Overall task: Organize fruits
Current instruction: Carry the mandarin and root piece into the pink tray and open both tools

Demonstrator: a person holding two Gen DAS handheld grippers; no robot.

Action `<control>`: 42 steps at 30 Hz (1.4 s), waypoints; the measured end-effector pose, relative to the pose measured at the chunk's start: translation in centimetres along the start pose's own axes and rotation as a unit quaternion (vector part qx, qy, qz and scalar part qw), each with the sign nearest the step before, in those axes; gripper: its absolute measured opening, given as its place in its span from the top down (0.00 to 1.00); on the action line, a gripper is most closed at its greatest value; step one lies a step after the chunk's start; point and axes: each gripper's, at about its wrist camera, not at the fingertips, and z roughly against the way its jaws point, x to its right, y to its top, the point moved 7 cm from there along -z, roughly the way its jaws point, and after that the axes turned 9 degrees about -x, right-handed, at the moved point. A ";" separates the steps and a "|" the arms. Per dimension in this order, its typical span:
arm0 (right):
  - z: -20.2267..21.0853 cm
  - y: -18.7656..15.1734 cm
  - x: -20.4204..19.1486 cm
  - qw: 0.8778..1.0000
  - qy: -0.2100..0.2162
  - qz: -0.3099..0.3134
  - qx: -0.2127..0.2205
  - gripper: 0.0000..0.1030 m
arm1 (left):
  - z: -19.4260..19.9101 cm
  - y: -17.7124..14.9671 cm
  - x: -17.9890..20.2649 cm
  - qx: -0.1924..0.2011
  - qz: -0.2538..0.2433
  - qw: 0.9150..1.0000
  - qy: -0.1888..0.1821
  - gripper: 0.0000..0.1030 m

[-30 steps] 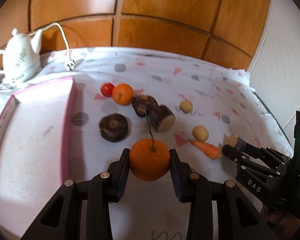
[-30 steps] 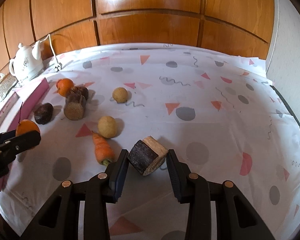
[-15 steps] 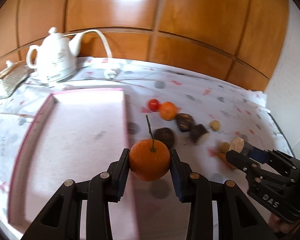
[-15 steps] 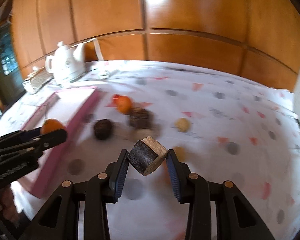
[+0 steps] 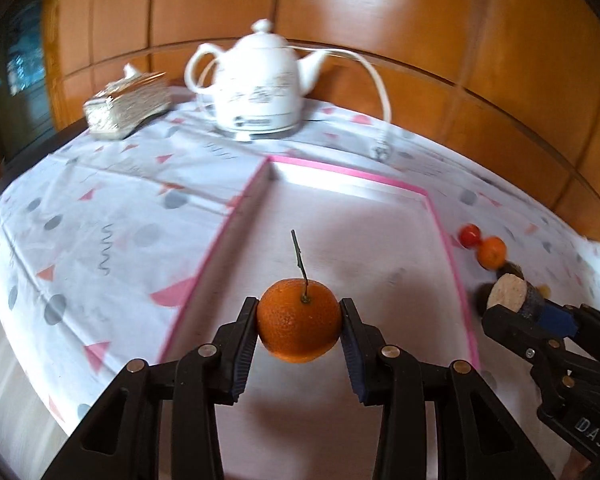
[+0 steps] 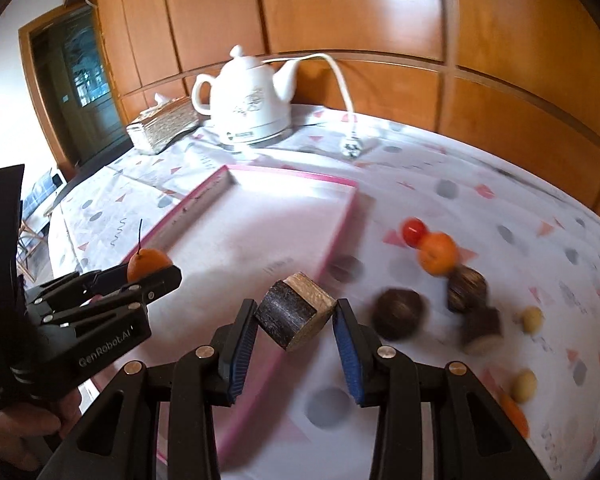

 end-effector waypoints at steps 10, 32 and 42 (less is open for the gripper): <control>-1.4 1.5 -2.9 1.000 -0.015 0.013 -0.003 0.55 | 0.2 0.0 -2.3 0.002 0.040 0.999 0.003 0.48; 2.0 -2.0 3.6 0.993 -0.086 -0.069 0.031 0.54 | 2.2 -1.2 4.6 0.008 -0.039 0.998 -0.047 0.43; 3.7 -7.2 12.1 0.978 -0.118 -0.171 0.012 0.54 | 2.2 -2.5 9.7 -0.006 -0.103 0.991 -0.087 0.40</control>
